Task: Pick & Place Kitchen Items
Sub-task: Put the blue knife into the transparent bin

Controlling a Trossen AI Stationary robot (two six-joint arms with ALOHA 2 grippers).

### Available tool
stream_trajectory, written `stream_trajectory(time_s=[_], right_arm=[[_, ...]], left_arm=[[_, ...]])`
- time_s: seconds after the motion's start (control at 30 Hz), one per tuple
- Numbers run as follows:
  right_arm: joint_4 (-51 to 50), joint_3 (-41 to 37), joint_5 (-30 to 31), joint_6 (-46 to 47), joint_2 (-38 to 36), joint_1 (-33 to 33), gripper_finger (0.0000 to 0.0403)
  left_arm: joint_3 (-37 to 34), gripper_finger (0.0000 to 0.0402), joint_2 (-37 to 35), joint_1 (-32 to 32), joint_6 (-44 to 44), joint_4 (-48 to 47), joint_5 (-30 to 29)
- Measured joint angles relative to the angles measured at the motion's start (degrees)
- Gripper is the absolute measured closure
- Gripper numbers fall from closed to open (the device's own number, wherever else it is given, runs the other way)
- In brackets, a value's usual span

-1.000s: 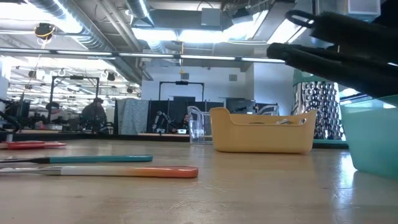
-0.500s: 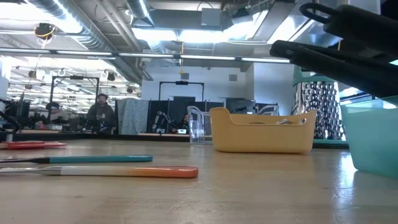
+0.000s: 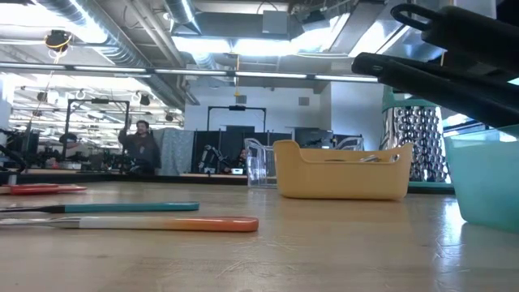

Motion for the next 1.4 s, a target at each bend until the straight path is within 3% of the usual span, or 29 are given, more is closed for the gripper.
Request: stream_trajectory(time_s=[0.17, 0.3, 0.5, 0.73, 0.83, 0.97, 1.2, 1.3, 1.4], right_arm=[[-0.60, 5.50, 19.99, -5.81, -0.08, 1.67, 0.0401], [-1.12, 5.65, 27.23, -6.54, -0.06, 0.56, 0.0401], [-0.89, 5.65, 29.34, -7.38, -0.06, -4.91, 0.0401], [5.15, 4.85, 26.08, -14.35, -0.06, -13.38, 0.0401], [17.44, 3.02, 20.75, -26.49, -0.06, -17.03, 0.0401], [36.55, -0.02, 7.29, -44.45, -0.06, -21.50, 0.0401], [56.53, -3.30, -6.29, -62.48, -0.03, -27.98, 0.0401], [64.55, -5.25, -19.07, -68.79, -0.03, -31.31, 0.0401], [71.62, -7.68, -31.37, -72.58, -0.03, -34.30, 0.0401]], left_arm=[[0.00, 0.0258, 0.00, -0.21, -4.04, -4.13, 1.16], [-0.02, 0.0258, 0.00, -0.51, -15.97, -13.19, 1.46], [-0.11, 0.0258, 0.72, -3.03, -39.36, -30.73, 0.31], [-5.00, 0.0258, 1.37, -8.03, -49.07, -30.70, -2.57], [-9.04, 0.0258, 1.62, -10.26, -54.26, -30.70, -4.17], [-14.83, 0.0259, 1.55, -12.73, -63.52, -30.72, -4.40], [-24.76, 0.0259, 1.55, -15.13, -81.51, -30.71, -3.15], [-28.26, 0.0259, 1.55, -15.99, -86.39, -30.68, -3.62], [-31.64, 0.0259, 1.55, -17.27, -90.55, -30.35, -10.67]])
